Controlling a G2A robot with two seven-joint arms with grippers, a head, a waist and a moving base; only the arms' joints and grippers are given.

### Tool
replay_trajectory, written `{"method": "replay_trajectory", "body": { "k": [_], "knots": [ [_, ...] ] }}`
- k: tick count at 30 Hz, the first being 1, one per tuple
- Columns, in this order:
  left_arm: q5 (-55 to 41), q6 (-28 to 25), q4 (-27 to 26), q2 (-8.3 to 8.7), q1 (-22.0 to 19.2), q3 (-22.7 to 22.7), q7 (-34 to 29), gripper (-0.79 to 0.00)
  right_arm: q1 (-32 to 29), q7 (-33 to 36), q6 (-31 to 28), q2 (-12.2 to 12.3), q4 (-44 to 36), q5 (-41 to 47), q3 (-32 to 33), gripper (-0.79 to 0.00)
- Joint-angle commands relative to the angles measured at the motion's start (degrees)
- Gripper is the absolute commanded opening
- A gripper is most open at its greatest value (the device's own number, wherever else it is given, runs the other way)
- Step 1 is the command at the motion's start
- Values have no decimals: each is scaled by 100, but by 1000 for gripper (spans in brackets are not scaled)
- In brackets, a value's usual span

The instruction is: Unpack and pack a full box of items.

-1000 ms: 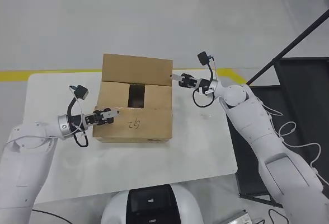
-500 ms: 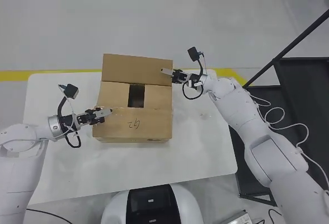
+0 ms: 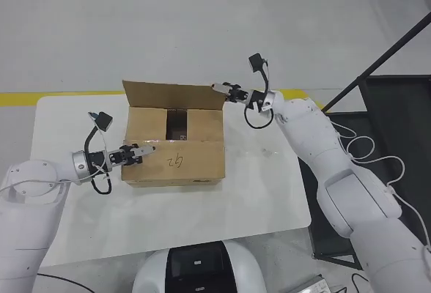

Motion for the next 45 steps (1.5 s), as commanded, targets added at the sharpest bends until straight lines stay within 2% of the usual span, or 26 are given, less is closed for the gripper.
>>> {"method": "replay_trajectory", "body": {
  "k": [1,8,15,18,21,27,35,40,45],
  "knots": [
    [22,3,-15,3,-14,36,18,0,-14,204,-141,39,-61,61,50,0],
    [51,-23,-52,9,-26,164,77,0,-339,590,153,250,-953,-165,-52,0],
    [60,-99,-117,14,-34,245,208,0,-795,976,538,563,-2069,-205,-29,0],
    [48,-152,-129,8,-45,265,411,0,-997,1278,841,704,-2489,-98,92,0],
    [180,-162,-97,-4,-78,337,641,0,-1202,1630,1531,808,-2783,-8,197,0],
    [292,-330,261,-78,-337,634,1131,0,-1624,1495,2208,937,-3336,88,449,0],
    [828,-374,790,-148,-571,882,1874,0,-1929,1389,2516,1033,-3826,-52,624,0],
    [799,-428,871,-148,-554,865,1929,0,-2038,1378,2592,1078,-4009,-104,720,0],
    [490,-506,743,-118,-443,689,1809,0,-2137,1386,2639,1118,-4120,-144,804,0]
  ]
}}
